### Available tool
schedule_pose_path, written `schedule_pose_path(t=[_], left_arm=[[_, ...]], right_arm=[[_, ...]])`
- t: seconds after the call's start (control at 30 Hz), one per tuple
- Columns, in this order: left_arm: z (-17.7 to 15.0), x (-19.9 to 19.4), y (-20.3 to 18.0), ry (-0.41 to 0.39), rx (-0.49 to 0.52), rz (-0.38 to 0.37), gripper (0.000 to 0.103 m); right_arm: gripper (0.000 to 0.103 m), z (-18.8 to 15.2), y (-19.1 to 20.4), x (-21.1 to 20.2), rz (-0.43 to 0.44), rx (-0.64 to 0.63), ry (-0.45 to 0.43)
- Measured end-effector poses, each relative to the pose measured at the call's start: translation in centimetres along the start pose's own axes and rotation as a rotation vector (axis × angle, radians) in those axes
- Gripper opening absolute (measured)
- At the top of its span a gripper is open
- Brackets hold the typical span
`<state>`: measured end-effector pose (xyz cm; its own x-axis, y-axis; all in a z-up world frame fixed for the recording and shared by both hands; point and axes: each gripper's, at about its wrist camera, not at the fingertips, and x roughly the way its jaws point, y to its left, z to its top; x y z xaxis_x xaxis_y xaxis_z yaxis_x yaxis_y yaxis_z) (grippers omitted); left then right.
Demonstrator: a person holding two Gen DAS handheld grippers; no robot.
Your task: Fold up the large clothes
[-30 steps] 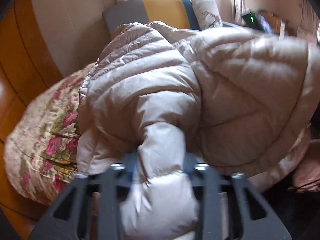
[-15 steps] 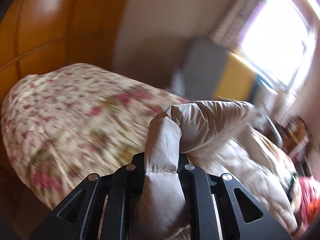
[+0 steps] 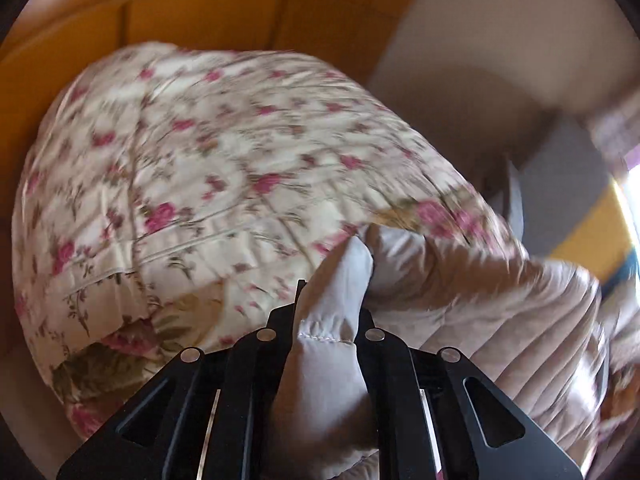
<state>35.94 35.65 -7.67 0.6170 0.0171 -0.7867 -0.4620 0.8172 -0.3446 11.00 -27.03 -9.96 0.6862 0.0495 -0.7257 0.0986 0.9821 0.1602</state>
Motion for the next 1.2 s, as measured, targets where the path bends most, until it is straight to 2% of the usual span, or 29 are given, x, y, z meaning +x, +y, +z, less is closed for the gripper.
schedule_pose_path(t=[0.1, 0.17, 0.23, 0.3, 0.33, 0.37, 0.4, 0.43, 0.5, 0.53, 0.6, 0.63, 0.67, 0.77, 0.8, 0.87, 0.93, 1.1, 1.2], left_arm=[[0.4, 1.1, 1.5, 0.022, -0.010, 0.055, 0.011], [0.3, 2.1, 2.2, 0.047, -0.024, 0.064, 0.014], [-0.2, 3.3, 2.8, 0.104, -0.040, 0.023, 0.023], [-0.4, 3.1, 3.7, 0.115, -0.074, -0.032, 0.033], [-0.3, 2.8, 4.4, 0.123, -0.106, -0.085, 0.037], [-0.2, 2.2, 5.7, 0.139, -0.154, -0.152, 0.046], [-0.2, 1.8, 6.2, 0.149, -0.182, -0.162, 0.073], [-0.3, 0.9, 7.3, 0.147, -0.227, -0.177, 0.080], [-0.3, -1.2, 9.6, 0.110, -0.281, -0.235, 0.081], [-0.3, -1.8, 10.1, 0.104, -0.288, -0.239, 0.082], [-0.2, -3.8, 12.5, 0.048, -0.324, -0.193, 0.090], [-0.3, -5.0, 13.8, 0.005, -0.364, -0.158, 0.090], [-0.5, -6.4, 15.7, -0.041, -0.441, -0.130, 0.091], [-2.1, -9.0, 20.7, -0.105, -0.688, -0.168, 0.090], [-2.5, -9.6, 20.9, -0.114, -0.699, -0.176, 0.090], [-3.3, -10.8, 19.5, -0.102, -0.600, -0.199, 0.090], [-4.7, -11.6, 16.8, -0.058, -0.456, -0.238, 0.090], [-12.8, -13.2, 4.8, 0.164, -0.019, -0.460, 0.091], [-17.3, -13.7, -1.1, 0.246, 0.139, -0.598, 0.093]], right_arm=[[0.101, -0.2, -0.3, -1.7, 0.024, 0.007, -0.069], [0.101, -0.4, -0.1, -1.2, 0.031, -0.007, -0.042], [0.101, -0.3, 0.1, -0.5, 0.019, -0.017, -0.004], [0.101, 0.0, 0.1, -0.3, 0.011, -0.016, 0.015], [0.101, 0.1, 0.0, -0.4, 0.018, -0.013, 0.016], [0.101, 0.2, -0.1, -0.7, 0.024, -0.010, 0.015], [0.101, 0.1, -0.2, -1.0, 0.026, -0.003, 0.012], [0.101, 0.0, -0.4, -1.5, 0.030, 0.005, 0.007], [0.101, -0.4, -0.9, -2.4, 0.036, 0.024, -0.003], [0.101, -0.6, -1.0, -2.9, 0.032, 0.033, -0.007], [0.101, -1.0, -1.9, -3.6, 0.026, 0.055, -0.013], [0.101, -1.3, -2.3, -3.9, 0.024, 0.066, -0.012], [0.101, -1.5, -2.7, -4.1, 0.018, 0.075, -0.009], [0.101, -2.1, -3.9, -4.6, 0.006, 0.105, 0.003], [0.101, -2.3, -4.3, -4.8, 0.004, 0.115, 0.003], [0.101, -2.7, -4.9, -5.2, 0.001, 0.140, 0.002], [0.101, -3.0, -5.7, -5.5, 0.009, 0.168, 0.006], [0.101, -3.3, -7.4, -5.4, 0.113, 0.254, 0.033], [0.101, -2.4, -7.8, -4.0, 0.189, 0.292, 0.057]])
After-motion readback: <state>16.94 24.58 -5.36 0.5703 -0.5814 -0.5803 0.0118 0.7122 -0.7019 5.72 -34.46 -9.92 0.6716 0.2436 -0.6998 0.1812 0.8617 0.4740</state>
